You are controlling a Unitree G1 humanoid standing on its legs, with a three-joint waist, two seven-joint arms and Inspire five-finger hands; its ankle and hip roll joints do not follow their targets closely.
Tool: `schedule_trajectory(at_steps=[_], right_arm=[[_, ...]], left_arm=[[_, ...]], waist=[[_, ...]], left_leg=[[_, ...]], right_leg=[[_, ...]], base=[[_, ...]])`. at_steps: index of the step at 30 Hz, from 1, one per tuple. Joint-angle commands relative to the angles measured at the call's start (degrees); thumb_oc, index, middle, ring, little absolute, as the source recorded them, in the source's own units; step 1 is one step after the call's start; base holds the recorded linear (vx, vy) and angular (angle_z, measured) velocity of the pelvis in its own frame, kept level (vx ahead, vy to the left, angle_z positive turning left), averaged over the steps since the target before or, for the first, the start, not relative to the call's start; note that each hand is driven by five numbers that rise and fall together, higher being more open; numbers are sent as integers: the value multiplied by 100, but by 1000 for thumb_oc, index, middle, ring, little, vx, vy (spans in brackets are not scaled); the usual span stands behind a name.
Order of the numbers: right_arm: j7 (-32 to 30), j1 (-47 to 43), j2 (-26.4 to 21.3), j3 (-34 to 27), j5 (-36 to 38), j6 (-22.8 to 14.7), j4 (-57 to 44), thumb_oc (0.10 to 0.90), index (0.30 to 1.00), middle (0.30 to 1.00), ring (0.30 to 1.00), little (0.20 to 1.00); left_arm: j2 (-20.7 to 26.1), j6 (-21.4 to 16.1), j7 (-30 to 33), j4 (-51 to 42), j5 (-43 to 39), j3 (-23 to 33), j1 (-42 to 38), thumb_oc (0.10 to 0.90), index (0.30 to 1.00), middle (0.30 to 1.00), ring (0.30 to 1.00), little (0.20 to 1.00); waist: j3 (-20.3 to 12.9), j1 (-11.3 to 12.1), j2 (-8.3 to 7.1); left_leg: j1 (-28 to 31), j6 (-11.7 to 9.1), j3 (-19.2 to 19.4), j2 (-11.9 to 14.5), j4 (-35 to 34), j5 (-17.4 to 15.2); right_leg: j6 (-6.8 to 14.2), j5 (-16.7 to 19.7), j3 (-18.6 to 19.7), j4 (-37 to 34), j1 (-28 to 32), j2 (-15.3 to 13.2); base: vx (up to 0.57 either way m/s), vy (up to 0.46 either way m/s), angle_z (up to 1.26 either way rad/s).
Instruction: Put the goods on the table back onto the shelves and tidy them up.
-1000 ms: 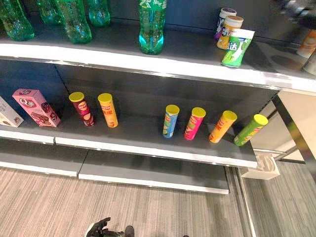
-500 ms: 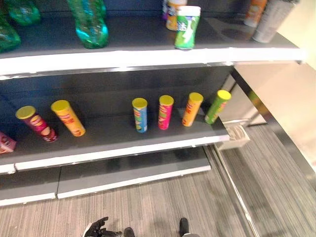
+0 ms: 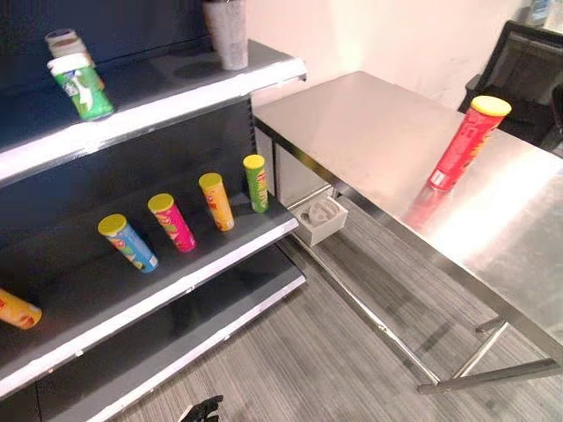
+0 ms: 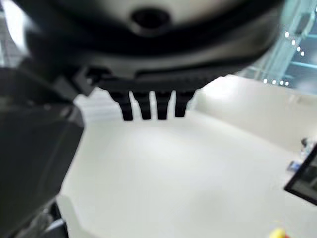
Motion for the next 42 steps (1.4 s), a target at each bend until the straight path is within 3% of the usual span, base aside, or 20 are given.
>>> schedule_trajectory(at_steps=[1, 5, 6, 7, 8, 12, 14, 18, 22, 42], right_arm=[[-174, -863, -169, -602, 32, -354, 73, 800, 900, 900, 900, 900], [-134, -885, -207, -523, 69, -317, 177, 800, 900, 900, 900, 900], [-82, -991, -315, -282, 69, -268, 346, 800, 900, 900, 900, 900], [-46, -1035, -388, -236, 87, -241, 413, 800, 900, 900, 900, 900], [-71, -1045, -387, -263, 116, -249, 469, 800, 900, 900, 900, 900], [-234, -1344, -373, -50, 73, -316, 676, 800, 900, 900, 900, 900], [-173, -1606, -387, 255, 25, -249, 814, 800, 900, 900, 900, 900], [-102, -1752, -176, 448, -47, -190, 642, 800, 900, 900, 900, 900], [-127, -1758, -122, 411, -139, -233, 411, 800, 900, 900, 900, 900], [585, -1554, -633, 1094, 134, 135, 1396, 800, 900, 900, 900, 900]], left_arm=[[477, -127, 79, -264, 4, 136, -253, 800, 900, 900, 900, 900], [498, -111, 73, -301, -3, 103, -268, 800, 900, 900, 900, 900], [492, -142, 70, -349, -19, 80, -263, 800, 900, 900, 900, 900], [460, -168, 84, -413, -71, 78, -260, 800, 900, 900, 900, 900], [442, -171, 83, -395, -76, 36, -287, 800, 900, 900, 900, 900], [434, -237, 90, -332, 24, -152, -341, 800, 900, 900, 900, 900], [346, -231, 144, -136, 49, -175, -351, 800, 900, 900, 900, 900], [349, -219, 167, -42, 89, -223, -367, 800, 900, 900, 900, 900], [359, -230, 201, -6, 155, -184, -329, 800, 900, 900, 900, 900], [301, -194, 72, -29, 118, -175, -60, 800, 900, 900, 900, 900]], waist=[[371, 388, -384], [533, 461, -349], [692, 625, -387], [726, 722, -460], [717, 747, -458], [736, 1011, -358], [531, 957, -249], [308, 860, -297], [255, 850, -339], [290, 932, -391]], left_leg=[[69, -788, -267, 87, 827, -1066], [-304, -817, -664, 262, 1692, -845], [-706, -575, -1201, -63, 2035, -900], [-1087, -395, -1737, -709, 1893, -1432], [-1176, -351, -1808, -911, 1738, -1510], [-1614, -287, -2259, -1615, 983, -1094], [-1025, -205, -2495, -1774, 164, -1047], [-430, -78, -2101, -1819, -243, -1099], [-312, -16, -2021, -1849, -280, -1213], [-253, -32, -2026, -1819, -280, -1245]], right_leg=[[50, -376, 52, -150, 83, 162], [-145, -547, 124, -150, 187, 344], [-220, -497, 133, -150, 124, 330], [-198, -503, 278, -150, 115, 284], [-159, -498, 298, -150, 116, 271], [-96, -452, 532, -150, 85, 338], [-49, -463, 723, -150, 131, 414], [41, -418, 933, -150, 207, 248], [93, -396, 924, -125, 212, 202], [125, -393, 757, -150, 223, 187]], base=[[41, -408, 18], [7, -163, -11], [-51, -173, -6], [-28, -117, -38], [70, -22, -59], [82, 67, -56], [224, 184, -126], [242, 193, -56], [95, 68, -9], [19, -5, -1]])
